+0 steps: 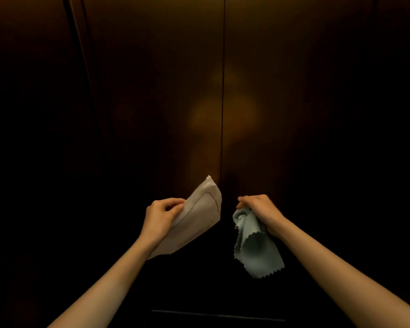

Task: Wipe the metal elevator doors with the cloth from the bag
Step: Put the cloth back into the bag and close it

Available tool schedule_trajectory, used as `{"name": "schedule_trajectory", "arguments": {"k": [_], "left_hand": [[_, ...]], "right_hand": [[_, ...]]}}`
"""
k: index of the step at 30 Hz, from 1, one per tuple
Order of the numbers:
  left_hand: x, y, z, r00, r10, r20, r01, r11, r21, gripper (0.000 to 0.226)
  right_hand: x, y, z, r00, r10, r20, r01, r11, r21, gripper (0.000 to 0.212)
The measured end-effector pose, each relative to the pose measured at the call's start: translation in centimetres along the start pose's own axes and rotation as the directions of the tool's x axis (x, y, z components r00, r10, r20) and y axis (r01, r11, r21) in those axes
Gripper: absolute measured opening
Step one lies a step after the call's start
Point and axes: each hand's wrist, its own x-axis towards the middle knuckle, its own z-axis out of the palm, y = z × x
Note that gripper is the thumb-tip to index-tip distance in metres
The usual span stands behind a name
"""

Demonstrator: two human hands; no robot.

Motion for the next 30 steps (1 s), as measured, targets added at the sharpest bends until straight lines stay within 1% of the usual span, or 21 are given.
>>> {"name": "schedule_trajectory", "arguments": {"k": [2, 4, 5, 7, 9, 11, 12, 14, 16, 18, 20, 24, 27, 30], "left_hand": [[-1.9, -0.3, -0.1, 0.997, -0.021, 0.070, 0.020, 1.000, 0.005, 0.010], [-3.7, -0.7, 0.0, 0.990, -0.009, 0.141, 0.003, 0.999, 0.044, 0.014], [-4.8, -1.0, -0.1, 0.985, 0.016, 0.174, -0.027, 0.997, 0.065, 0.016], [-7.3, -1.6, -0.3, 0.970, 0.108, 0.220, -0.134, 0.985, 0.105, 0.019], [-9.6, -2.4, -0.9, 0.948, 0.199, 0.250, -0.240, 0.960, 0.147, 0.019], [-11.6, -3.2, -1.6, 0.923, 0.254, 0.288, -0.319, 0.925, 0.208, 0.011], [-12.5, -3.6, -2.0, 0.916, 0.274, 0.294, -0.350, 0.903, 0.249, 0.008], [-14.1, -4.5, -2.9, 0.888, 0.336, 0.315, -0.432, 0.844, 0.318, 0.009], [-15.6, -5.4, -3.8, 0.859, 0.379, 0.345, -0.484, 0.822, 0.300, 0.010], [-17.2, -6.0, -4.6, 0.857, 0.365, 0.364, -0.466, 0.850, 0.245, 0.007], [-18.5, -6.4, -5.2, 0.867, 0.327, 0.376, -0.428, 0.875, 0.226, 0.006], [-21.4, -7.4, -5.9, 0.863, 0.247, 0.440, -0.380, 0.892, 0.245, 0.015], [-23.1, -7.8, -5.7, 0.863, 0.226, 0.451, -0.362, 0.900, 0.243, 0.017], [-24.0, -7.2, -5.3, 0.867, 0.209, 0.453, -0.319, 0.931, 0.180, 0.014]], "right_hand": [[-1.9, 0.8, 0.5, 0.996, 0.029, 0.090, -0.027, 0.999, -0.020, 0.019], [-3.4, 2.0, 1.2, 0.985, 0.061, 0.159, -0.058, 0.998, -0.025, 0.020], [-4.2, 2.5, 1.7, 0.977, 0.081, 0.197, -0.079, 0.997, -0.015, 0.022], [-6.1, 3.5, 3.0, 0.961, 0.115, 0.250, -0.125, 0.992, 0.023, 0.032], [-8.0, 4.4, 4.5, 0.956, 0.140, 0.257, -0.155, 0.987, 0.037, 0.044], [-10.0, 5.2, 6.1, 0.958, 0.153, 0.244, -0.174, 0.982, 0.069, 0.048], [-11.0, 5.5, 6.7, 0.959, 0.158, 0.236, -0.186, 0.977, 0.102, 0.045], [-13.4, 6.1, 7.9, 0.963, 0.154, 0.220, -0.193, 0.967, 0.167, 0.034], [-15.7, 6.6, 9.0, 0.967, 0.148, 0.208, -0.192, 0.959, 0.208, 0.025], [-17.6, 6.8, 9.7, 0.972, 0.143, 0.189, -0.185, 0.956, 0.227, 0.027], [-19.0, 6.7, 9.9, 0.976, 0.130, 0.172, -0.168, 0.959, 0.229, 0.036], [-21.0, 6.0, 9.0, 0.987, 0.082, 0.139, -0.110, 0.972, 0.207, 0.041], [-21.8, 6.0, 8.1, 0.990, 0.037, 0.136, -0.059, 0.985, 0.162, 0.041], [-22.2, 6.4, 7.3, 0.994, -0.006, 0.109, -0.003, 0.997, 0.078, 0.039]]}}
